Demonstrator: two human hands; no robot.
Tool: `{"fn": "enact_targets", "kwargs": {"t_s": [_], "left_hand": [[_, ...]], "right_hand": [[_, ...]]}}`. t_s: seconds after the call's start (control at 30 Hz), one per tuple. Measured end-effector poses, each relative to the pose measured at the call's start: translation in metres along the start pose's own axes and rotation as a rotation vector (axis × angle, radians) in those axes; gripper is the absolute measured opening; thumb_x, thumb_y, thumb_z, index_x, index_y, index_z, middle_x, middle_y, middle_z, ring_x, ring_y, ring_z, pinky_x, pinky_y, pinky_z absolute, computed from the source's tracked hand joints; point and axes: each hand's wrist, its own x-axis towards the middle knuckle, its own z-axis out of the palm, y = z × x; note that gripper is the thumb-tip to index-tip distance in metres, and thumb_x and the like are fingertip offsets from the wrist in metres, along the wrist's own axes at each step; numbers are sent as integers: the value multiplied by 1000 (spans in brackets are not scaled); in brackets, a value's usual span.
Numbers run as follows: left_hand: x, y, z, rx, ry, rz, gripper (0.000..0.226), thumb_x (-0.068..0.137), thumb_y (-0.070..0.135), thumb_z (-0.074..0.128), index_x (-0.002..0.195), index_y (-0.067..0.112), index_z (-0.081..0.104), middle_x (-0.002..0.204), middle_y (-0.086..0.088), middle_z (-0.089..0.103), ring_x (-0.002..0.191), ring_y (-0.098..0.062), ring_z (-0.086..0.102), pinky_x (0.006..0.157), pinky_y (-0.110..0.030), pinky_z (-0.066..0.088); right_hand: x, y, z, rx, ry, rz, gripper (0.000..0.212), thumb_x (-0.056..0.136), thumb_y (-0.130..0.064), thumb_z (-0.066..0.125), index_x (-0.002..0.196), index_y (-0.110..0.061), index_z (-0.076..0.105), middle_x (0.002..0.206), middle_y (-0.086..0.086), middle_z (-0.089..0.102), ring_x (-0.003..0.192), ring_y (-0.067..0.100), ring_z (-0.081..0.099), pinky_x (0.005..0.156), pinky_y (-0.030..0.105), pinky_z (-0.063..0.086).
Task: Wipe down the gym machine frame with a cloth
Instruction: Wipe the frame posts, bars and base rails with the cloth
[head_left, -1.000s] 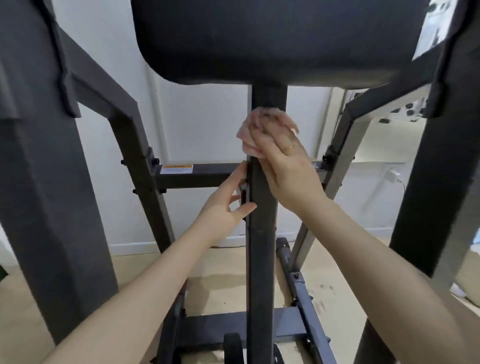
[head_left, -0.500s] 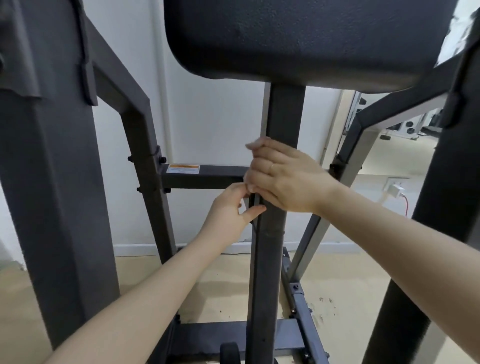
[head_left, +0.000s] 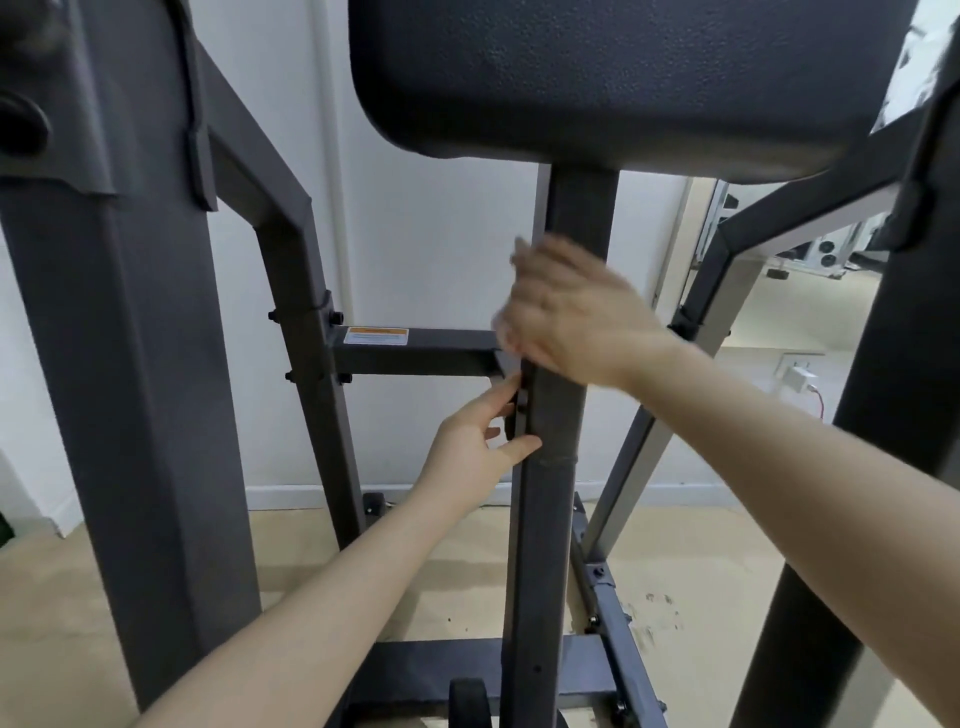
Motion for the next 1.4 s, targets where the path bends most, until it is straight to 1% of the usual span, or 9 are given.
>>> {"fn": "enact_targets", "kwargs": {"t_s": [0.17, 0.3, 0.43, 0.57, 0.7, 0.87, 1.1, 1.23, 1.4], "left_hand": [[2, 5, -1, 65, 43, -39, 54, 86, 22, 67, 132, 42, 45, 90, 22, 56, 89, -2, 54, 76, -12, 40], [-4, 8, 0, 116, 55, 0, 27, 87, 18, 66, 111, 29, 58, 87, 20, 57, 80, 5, 54, 84, -14, 47], [-2, 8, 4, 61, 61, -55, 56, 88, 16, 64, 138, 32, 44, 100, 13, 57, 74, 9, 51, 62, 4, 38], [0, 8, 5, 62, 74, -95, 59, 87, 19, 66, 139, 36, 42, 118, 6, 62, 84, 2, 55, 77, -8, 39], [0, 8, 5, 20, 72, -84, 57, 87, 17, 66, 138, 32, 44, 121, -2, 64, 105, -12, 61, 93, -23, 44], [2, 5, 11, 10, 110, -138, 55, 88, 18, 65, 136, 36, 45, 120, 1, 65, 98, -9, 58, 86, -18, 38], [-2, 0, 2, 10, -19, -75, 63, 89, 9, 61, 140, 38, 38, 129, 9, 55, 117, -6, 53, 99, -24, 42], [-4, -2, 2, 51, -43, -37, 65, 92, 8, 55, 142, 42, 31, 126, 13, 50, 108, -2, 53, 97, -23, 41], [-3, -4, 1, 64, -67, -45, 64, 94, 14, 54, 138, 51, 27, 119, 11, 52, 103, -2, 52, 89, -13, 37]], "right_hand": [[8, -13, 9, 9, 145, 297, 33, 99, -24, 43, 99, -4, 69, 117, 16, 65, 130, 35, 46, 118, 32, 7], [-51, -53, 28, 118, 161, 87, 22, 93, -13, 58, 112, -6, 68, 119, 14, 64, 129, 33, 46, 113, 41, 27], [-22, -8, 25, 62, 237, 274, 44, 95, -13, 50, 138, -4, 47, 142, 18, 48, 134, 34, 40, 118, 34, 11], [-5, -24, 18, 464, 313, 693, 57, 99, -15, 40, 149, 4, 17, 156, 23, 13, 145, 30, 12, 116, 14, 1], [-39, -85, 25, 756, 308, 784, 64, 101, -16, 35, 151, -17, -4, 159, 7, -7, 148, 29, 4, 117, 32, 16], [3, -35, 2, 724, 249, 818, 66, 101, -18, 40, 152, -13, -1, 160, 12, -12, 148, 27, 6, 105, 5, 8], [-58, -94, 24, 999, 248, 759, 64, 96, -13, 37, 144, -18, -5, 156, 26, 1, 138, 10, 18, 105, 12, 27], [-37, -62, 21, 1190, 397, 876, 36, 96, -12, 33, 132, -10, 29, 111, 6, 50, 92, 1, 55, 80, 17, 45], [-45, -69, 27, 1206, 464, 796, 26, 92, 9, 34, 113, -6, 40, 109, -17, 37, 91, -2, 50, 75, 13, 43]]}}
